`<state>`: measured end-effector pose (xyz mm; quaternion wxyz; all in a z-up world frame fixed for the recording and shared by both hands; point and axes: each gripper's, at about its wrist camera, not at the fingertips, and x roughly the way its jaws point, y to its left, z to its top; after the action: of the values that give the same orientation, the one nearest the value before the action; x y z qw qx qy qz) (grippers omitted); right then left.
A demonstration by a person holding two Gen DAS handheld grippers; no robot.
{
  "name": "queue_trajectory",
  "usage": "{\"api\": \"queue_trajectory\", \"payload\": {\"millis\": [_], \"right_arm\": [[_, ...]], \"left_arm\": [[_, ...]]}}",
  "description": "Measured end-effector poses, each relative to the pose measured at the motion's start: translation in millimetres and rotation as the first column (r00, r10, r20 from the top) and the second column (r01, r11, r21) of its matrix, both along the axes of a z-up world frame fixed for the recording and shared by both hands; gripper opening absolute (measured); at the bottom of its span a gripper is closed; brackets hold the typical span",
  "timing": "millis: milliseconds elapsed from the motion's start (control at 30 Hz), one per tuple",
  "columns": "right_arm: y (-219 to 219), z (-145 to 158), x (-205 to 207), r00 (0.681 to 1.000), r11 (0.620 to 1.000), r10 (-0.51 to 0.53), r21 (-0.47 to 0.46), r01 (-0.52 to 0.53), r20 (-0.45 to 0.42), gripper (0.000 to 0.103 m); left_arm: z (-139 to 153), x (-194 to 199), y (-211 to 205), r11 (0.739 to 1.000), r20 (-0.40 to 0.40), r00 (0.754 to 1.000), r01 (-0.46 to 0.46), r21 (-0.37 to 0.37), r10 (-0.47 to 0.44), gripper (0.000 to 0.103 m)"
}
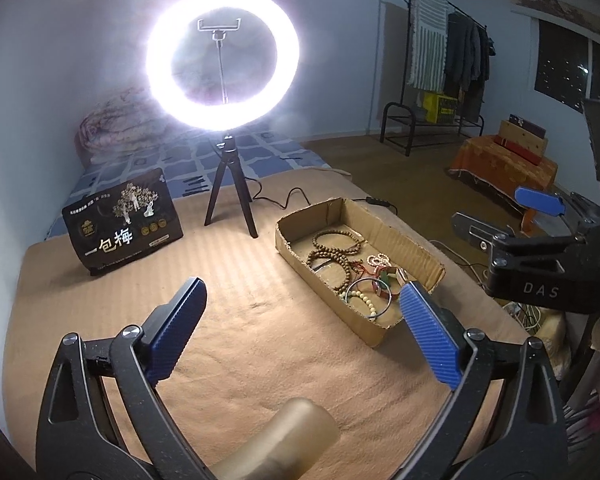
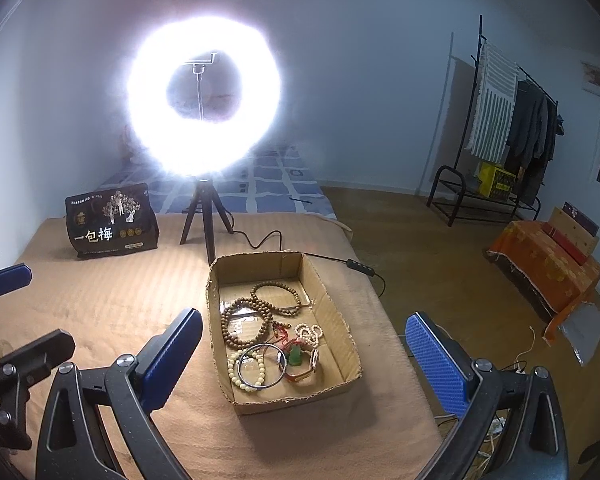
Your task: Organize jewelry
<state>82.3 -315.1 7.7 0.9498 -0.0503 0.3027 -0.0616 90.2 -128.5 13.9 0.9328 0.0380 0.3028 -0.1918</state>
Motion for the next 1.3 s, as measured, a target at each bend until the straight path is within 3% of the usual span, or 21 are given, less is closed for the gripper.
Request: {"api": "queue_trajectory", "payload": {"millis": [233, 1300], "right_arm": [[-2.3, -0.4, 0.5, 1.0, 1.0, -0.005, 0.006, 0.005, -0.003, 0.103], [1.6, -5.7, 2.1, 1.0, 1.0, 0.012, -0.017, -0.012, -0.019, 0.103]], "left_arm": [[-3.2, 7.9, 5.1, 0.999, -0.054, 0.998, -0.045, -0.011, 0.045, 0.1], [3.5, 2.3, 4.8, 0.997, -0.039, 0.996, -0.082, 0.006, 0.083, 0.101]]}}
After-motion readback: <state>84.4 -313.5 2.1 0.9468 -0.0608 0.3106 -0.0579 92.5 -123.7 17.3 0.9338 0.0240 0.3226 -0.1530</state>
